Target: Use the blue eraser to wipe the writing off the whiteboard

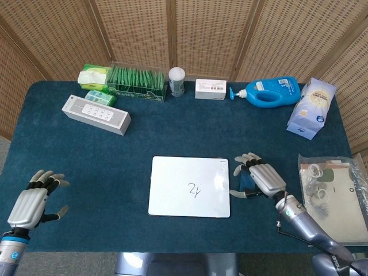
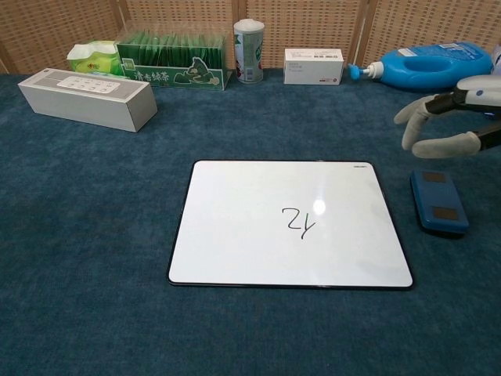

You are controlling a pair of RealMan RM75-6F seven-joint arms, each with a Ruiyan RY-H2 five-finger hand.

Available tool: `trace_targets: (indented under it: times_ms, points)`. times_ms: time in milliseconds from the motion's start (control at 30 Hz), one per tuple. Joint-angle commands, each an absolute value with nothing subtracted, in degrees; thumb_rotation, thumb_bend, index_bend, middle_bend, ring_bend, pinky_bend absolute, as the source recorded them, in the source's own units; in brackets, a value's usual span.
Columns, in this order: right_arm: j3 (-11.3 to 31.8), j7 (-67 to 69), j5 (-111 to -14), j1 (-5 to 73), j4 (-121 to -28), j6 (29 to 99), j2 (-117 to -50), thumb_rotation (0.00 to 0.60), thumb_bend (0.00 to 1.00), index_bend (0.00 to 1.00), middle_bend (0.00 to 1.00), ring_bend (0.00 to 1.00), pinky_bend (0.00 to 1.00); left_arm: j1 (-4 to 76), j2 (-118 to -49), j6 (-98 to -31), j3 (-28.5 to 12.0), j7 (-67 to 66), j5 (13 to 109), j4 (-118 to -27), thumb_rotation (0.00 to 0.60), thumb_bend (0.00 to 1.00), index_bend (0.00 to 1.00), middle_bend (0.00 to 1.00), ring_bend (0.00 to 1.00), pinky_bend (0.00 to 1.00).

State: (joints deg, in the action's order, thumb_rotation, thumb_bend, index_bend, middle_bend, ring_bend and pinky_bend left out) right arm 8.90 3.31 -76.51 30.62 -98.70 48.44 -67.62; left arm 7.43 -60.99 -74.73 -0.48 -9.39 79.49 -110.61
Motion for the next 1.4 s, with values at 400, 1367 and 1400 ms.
trace_targets:
  times_ms: [400,1367,1400]
  points:
    - [9.9,-3.4,-70.2,37.8,-88.8,43.5,-76.1,0.126,0.01,0.34,0.05,0.0,0.0,8.6,-61.2,-74.3,-1.1,-10.4,78.1,-111.3,0.6,0.33,0.33,0.2,0.13,0.0]
    - [5.5,-7.7,-63.4,39.2,-81.1,41.4,-77.9,0.084,0.02,0.44,0.06,0.0,0.0,8.3,-58.5,-77.1,-0.1,-6.6,83.5,-113.3,0.6,0.33,0.34,0.2,0.13,0.0]
    - [5.4,-7.8,-63.3,39.1,-81.1,41.6,-77.9,0.085,0.02,0.44,0.06,0.0,0.0,8.3,-58.5,-77.1,-0.1,-6.5,83.6,-113.1,0.6,0.33,0.34,0.2,0.13,0.0]
